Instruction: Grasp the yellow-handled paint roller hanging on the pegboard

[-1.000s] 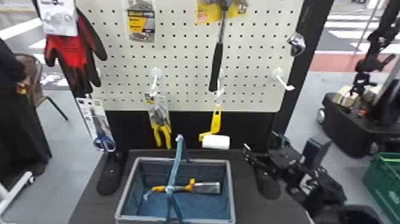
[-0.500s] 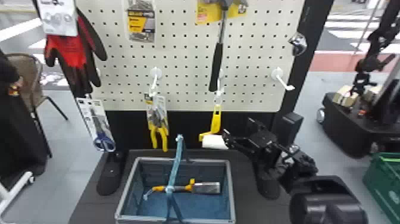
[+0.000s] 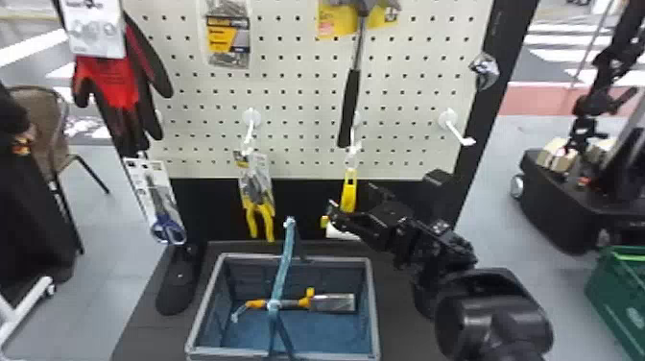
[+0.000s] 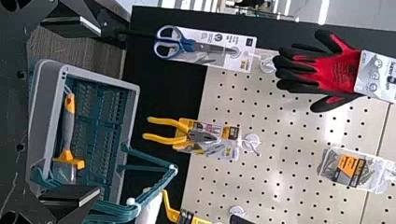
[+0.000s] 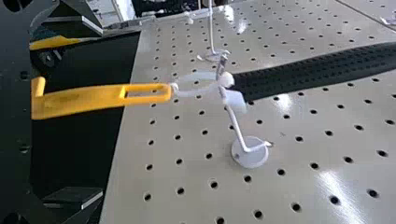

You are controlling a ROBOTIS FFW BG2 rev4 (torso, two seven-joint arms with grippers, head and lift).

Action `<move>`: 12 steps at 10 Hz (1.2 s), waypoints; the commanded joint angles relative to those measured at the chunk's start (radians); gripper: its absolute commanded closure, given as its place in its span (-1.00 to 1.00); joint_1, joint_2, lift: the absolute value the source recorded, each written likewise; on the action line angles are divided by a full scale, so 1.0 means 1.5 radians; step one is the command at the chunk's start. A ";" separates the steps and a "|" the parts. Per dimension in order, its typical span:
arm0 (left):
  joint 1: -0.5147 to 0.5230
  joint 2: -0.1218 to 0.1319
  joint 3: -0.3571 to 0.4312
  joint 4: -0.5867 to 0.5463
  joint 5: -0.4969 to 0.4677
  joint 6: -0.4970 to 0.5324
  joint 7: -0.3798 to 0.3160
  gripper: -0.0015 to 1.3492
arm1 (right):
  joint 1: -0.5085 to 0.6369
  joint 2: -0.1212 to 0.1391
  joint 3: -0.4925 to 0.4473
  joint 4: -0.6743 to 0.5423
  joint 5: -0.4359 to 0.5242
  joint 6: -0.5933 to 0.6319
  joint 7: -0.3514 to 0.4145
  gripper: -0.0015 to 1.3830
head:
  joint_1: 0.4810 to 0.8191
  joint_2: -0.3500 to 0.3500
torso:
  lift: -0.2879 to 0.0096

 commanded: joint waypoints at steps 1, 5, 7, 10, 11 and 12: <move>-0.002 0.005 -0.003 0.003 0.004 -0.001 0.000 -0.82 | -0.003 0.002 0.014 0.011 -0.004 -0.001 -0.001 -0.85 | -0.60 0.00 | 0.26; 0.000 0.005 -0.002 0.003 0.007 -0.004 0.000 -0.80 | -0.008 -0.007 0.012 0.006 -0.006 0.005 -0.001 -0.12 | -0.60 0.00 | 0.26; 0.001 0.006 -0.003 0.003 0.010 -0.004 0.000 -0.79 | 0.002 -0.007 0.005 -0.002 -0.006 0.011 -0.001 0.30 | -0.60 0.00 | 0.26; 0.003 0.007 -0.002 0.001 0.012 -0.004 0.000 -0.79 | 0.020 -0.014 -0.001 -0.024 0.001 0.022 -0.004 0.85 | -0.60 0.00 | 0.26; 0.003 0.007 -0.003 0.001 0.012 -0.004 0.000 -0.79 | 0.021 -0.014 -0.002 -0.025 0.001 0.022 -0.004 0.85 | -0.60 0.00 | 0.26; 0.001 0.007 -0.003 0.001 0.012 -0.004 0.000 -0.79 | 0.021 -0.013 -0.002 -0.025 0.001 0.022 -0.004 0.85 | -0.60 0.00 | 0.26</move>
